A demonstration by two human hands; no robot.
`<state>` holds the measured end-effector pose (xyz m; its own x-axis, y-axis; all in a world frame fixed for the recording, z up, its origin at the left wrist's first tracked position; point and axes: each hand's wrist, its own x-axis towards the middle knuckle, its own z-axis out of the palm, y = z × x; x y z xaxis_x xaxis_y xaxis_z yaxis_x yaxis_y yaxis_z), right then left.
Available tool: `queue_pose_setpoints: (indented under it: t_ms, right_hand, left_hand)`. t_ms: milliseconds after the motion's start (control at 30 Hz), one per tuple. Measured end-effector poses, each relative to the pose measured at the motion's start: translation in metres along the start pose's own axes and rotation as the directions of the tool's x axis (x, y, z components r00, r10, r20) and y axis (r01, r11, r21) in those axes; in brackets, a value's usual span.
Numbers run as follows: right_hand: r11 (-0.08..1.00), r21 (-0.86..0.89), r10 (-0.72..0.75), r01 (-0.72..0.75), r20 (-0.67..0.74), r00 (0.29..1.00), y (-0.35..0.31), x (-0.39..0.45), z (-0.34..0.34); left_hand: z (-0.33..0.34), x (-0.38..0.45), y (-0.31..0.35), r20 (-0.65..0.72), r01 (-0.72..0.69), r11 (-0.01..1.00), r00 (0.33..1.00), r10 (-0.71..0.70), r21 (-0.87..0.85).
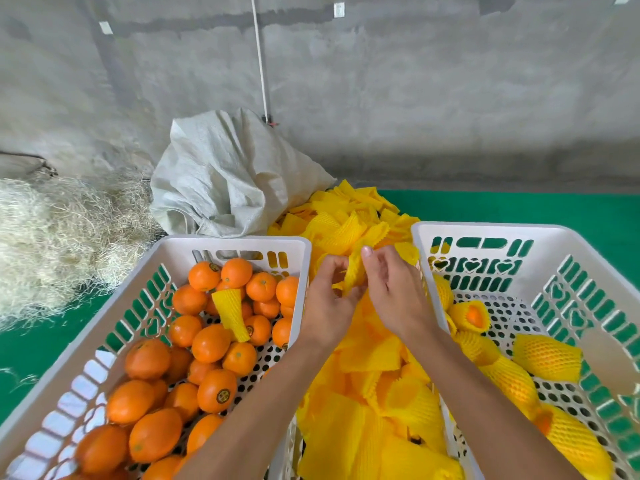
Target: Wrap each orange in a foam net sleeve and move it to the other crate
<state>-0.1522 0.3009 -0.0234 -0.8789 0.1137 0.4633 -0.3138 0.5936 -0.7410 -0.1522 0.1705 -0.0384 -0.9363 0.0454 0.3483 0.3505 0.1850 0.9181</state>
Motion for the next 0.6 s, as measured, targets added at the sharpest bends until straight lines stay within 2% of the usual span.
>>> queue_pose_setpoints:
  t_ms: [133, 200, 267, 367, 433, 500, 600]
  right_hand:
    - [0.991, 0.085, 0.101, -0.103, 0.029, 0.995, 0.009, 0.000, -0.001]
    - [0.990, 0.106, 0.088, -0.094, 0.064, 0.994, 0.011, 0.000, 0.000]
    - [0.996, 0.082, 0.023, -0.031, 0.098, 0.995, 0.013, 0.001, 0.001]
    - [0.997, 0.048, -0.061, 0.055, 0.136, 0.989, 0.012, 0.000, 0.004]
    - [0.996, 0.063, -0.064, 0.056, 0.128, 0.990, 0.010, 0.000, 0.005]
    - [0.992, 0.123, -0.024, 0.013, 0.090, 0.996, 0.010, 0.001, 0.004]
    - [0.926, 0.340, 0.145, -0.163, 0.078, 0.986, 0.010, 0.002, 0.004]
  left_hand:
    - [0.003, -0.002, 0.004, 0.134, 0.142, 0.981, 0.983, -0.125, -0.132]
    - [0.002, -0.002, 0.006, 0.122, 0.225, 0.949, 0.972, -0.203, -0.220]
    - [0.000, -0.001, 0.007, 0.048, 0.262, 0.929, 0.965, -0.258, -0.260]
    - [0.000, 0.000, 0.008, -0.060, 0.246, 0.943, 0.962, -0.265, -0.222]
    - [0.000, 0.001, 0.007, -0.086, 0.245, 0.949, 0.960, -0.266, -0.197]
    - [-0.001, 0.002, 0.002, -0.108, 0.247, 0.960, 0.959, -0.262, -0.131]
    - [-0.003, 0.005, -0.006, -0.099, 0.253, 0.967, 0.962, -0.255, -0.027]
